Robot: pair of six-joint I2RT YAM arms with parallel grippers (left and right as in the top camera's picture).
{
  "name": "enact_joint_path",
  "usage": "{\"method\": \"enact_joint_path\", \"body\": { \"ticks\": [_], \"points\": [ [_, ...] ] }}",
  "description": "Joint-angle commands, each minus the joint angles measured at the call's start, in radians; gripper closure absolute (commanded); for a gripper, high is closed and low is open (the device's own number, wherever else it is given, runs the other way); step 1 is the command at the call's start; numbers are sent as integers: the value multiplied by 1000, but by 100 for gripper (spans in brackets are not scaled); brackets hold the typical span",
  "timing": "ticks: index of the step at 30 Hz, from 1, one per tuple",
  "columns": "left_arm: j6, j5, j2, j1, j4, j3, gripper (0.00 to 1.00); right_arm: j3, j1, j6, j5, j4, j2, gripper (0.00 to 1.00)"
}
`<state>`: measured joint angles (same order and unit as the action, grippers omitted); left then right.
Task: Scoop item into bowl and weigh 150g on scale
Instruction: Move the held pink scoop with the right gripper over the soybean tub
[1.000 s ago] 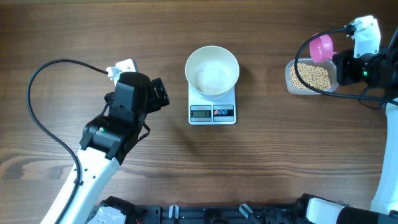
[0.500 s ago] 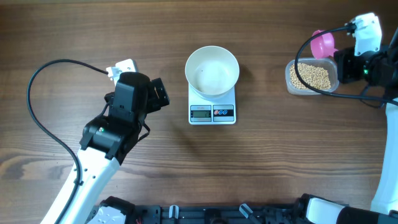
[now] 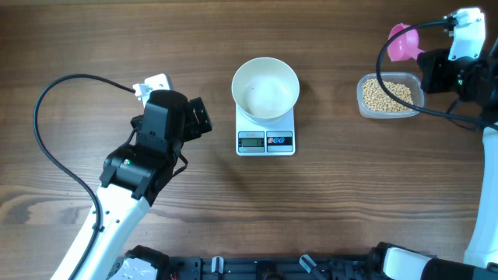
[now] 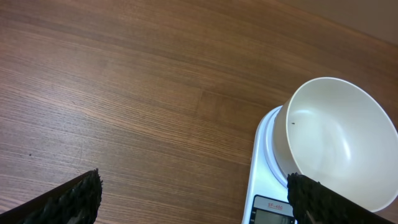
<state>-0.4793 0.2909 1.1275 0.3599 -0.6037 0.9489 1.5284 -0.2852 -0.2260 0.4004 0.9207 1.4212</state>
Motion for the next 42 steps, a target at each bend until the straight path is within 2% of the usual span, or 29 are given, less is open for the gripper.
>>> {"method": "enact_joint_path", "body": {
  "ticks": [1, 8, 14, 17, 26, 30, 32, 42],
  "points": [
    [5, 17, -7, -5, 0, 0, 0, 14, -2, 75, 26, 8, 2, 96],
    [5, 17, -7, -5, 0, 0, 0, 14, -2, 67, 26, 10, 2, 96],
    [5, 17, -7, -5, 0, 0, 0, 14, -2, -58, 26, 11, 2, 96],
    [5, 17, -7, -5, 0, 0, 0, 14, -2, -70, 26, 18, 2, 96],
    [5, 17, -7, -5, 0, 0, 0, 14, -3, -26, 26, 13, 2, 96],
    [5, 17, -7, -5, 0, 0, 0, 14, -3, 114, 22, -32, 2, 96],
    [5, 17, -7, -5, 0, 0, 0, 14, -3, 138, 22, -49, 2, 96],
    [5, 17, -7, -5, 0, 0, 0, 14, -3, 90, 10, -56, 2, 96]
  ]
}}
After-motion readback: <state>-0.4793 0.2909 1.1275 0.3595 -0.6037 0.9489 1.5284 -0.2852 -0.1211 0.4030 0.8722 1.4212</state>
